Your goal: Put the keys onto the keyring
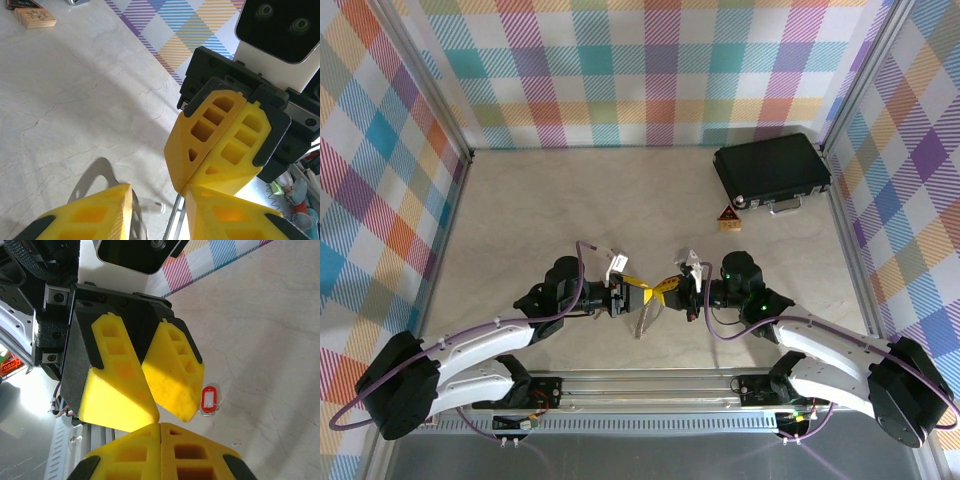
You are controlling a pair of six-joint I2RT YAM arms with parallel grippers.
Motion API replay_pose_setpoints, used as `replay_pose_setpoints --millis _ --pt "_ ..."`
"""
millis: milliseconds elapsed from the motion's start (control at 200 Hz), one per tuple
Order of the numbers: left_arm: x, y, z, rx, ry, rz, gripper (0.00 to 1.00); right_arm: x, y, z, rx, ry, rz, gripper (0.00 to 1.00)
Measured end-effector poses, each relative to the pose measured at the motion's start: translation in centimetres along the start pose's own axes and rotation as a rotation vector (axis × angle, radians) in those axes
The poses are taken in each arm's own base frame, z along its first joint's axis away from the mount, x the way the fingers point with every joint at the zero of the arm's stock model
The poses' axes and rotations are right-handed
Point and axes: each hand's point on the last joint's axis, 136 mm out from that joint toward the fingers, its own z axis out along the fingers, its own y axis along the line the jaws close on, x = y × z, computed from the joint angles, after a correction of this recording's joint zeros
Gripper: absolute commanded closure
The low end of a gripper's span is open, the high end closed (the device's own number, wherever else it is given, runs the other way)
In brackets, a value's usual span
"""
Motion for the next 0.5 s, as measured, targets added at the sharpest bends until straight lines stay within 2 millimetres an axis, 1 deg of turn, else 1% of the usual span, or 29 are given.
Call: replay_pose_setpoints --millis 115,285,330,395,500 --pt "-0.1 -0.1 0.0 0.005 -0.007 0.004 0.71 0.0 0.0 0.0 0.001 0.000 0.000 1.00" --pt "-0.2 -0.1 -0.1 0.002 -0.013 0.008 0.71 0.1 -0.5 0.0 0.029 0.003 0.007 1.00" --pt "-0.2 0.0 -0.1 -0.003 -0.015 0.008 0.71 0.3 -0.8 0.0 0.044 0.010 0.014 0.93" --pt "-0.2 0.0 -0.3 -0.014 -0.018 0.010 0.71 0.9 -1.4 -0.1 0.078 0.028 0.034 0.80" --pt "-0.2 0.7 -0.7 -0.066 -0.023 0.011 0.71 1.8 -2.6 -0.2 0.146 0.067 0.074 0.64"
